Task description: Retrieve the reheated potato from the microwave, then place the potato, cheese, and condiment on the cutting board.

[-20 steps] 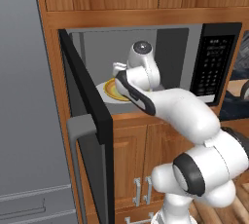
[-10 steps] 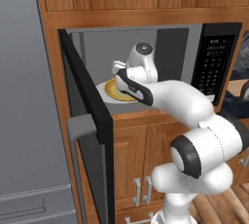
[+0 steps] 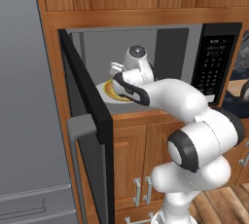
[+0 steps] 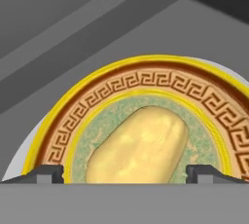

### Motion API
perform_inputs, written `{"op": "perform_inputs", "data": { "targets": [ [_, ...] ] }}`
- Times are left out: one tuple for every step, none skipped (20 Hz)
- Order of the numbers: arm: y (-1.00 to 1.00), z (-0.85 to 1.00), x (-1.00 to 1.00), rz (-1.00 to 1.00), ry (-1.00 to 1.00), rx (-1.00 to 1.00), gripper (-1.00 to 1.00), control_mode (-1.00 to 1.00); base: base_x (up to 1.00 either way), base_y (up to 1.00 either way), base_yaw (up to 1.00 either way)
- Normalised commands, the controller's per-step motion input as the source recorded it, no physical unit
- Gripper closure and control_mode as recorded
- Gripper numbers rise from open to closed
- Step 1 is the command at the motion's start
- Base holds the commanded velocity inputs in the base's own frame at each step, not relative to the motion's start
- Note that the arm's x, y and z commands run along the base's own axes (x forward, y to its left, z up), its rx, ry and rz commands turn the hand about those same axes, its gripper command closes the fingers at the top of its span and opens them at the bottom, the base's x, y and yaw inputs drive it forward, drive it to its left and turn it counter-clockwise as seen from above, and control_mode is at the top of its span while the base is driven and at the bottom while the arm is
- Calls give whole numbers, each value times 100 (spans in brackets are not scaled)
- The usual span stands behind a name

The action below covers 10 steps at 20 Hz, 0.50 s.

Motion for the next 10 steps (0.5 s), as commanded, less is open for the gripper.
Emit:
{"op": "perform_inputs", "data": {
  "targets": [
    [5,-12,12,-8,0,0,-100,-100,0,0,0],
    [1,-9,17,-8,0,0,-100,-100,0,0,0],
    [3,-10,16,-8,0,0,-100,-100,0,0,0],
    [0,-7,21,-8,0,0,-100,-100,0,0,0],
    [0,-8,20,-8,0,0,-100,-100,0,0,0],
    [0,-10,19,-8,1,0,-100,-100,0,0,0],
    [0,-10,15,-8,7,0,-100,-100,0,0,0],
    [0,-11,14,-8,6,0,-100,-100,0,0,0],
    [0,-11,11,-9,5,0,-100,-100,0,0,0],
    [0,-12,10,-9,5,0,-100,-100,0,0,0]
  ]
}}
